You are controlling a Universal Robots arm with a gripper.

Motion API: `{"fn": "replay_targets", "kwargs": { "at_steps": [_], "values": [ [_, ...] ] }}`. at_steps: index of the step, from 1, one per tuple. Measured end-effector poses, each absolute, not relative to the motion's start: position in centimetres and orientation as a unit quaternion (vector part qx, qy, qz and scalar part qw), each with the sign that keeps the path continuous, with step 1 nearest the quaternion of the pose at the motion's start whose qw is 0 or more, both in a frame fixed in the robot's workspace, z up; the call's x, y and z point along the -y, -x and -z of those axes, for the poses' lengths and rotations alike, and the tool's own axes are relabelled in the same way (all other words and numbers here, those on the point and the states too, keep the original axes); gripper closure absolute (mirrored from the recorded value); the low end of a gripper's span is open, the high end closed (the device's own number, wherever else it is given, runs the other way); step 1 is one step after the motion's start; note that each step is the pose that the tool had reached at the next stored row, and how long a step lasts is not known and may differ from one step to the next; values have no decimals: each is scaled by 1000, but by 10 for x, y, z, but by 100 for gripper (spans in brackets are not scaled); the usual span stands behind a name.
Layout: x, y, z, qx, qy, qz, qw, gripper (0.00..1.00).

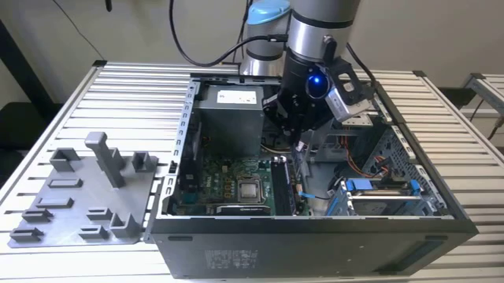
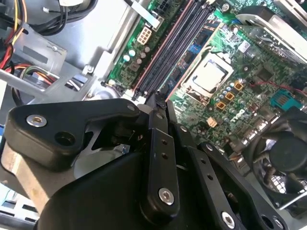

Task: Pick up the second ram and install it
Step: 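Insert the second ram into the second slot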

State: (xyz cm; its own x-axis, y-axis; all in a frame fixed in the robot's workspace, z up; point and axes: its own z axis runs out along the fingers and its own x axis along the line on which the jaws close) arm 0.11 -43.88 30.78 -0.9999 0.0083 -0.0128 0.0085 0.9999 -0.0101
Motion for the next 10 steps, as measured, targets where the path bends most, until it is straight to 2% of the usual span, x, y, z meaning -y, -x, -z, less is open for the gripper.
{"fn": "replay_targets", "kwargs": {
  "at_steps": [10],
  "values": [
    [439,-1,-307,-1000,-4,5,6,86]
  ]
}}
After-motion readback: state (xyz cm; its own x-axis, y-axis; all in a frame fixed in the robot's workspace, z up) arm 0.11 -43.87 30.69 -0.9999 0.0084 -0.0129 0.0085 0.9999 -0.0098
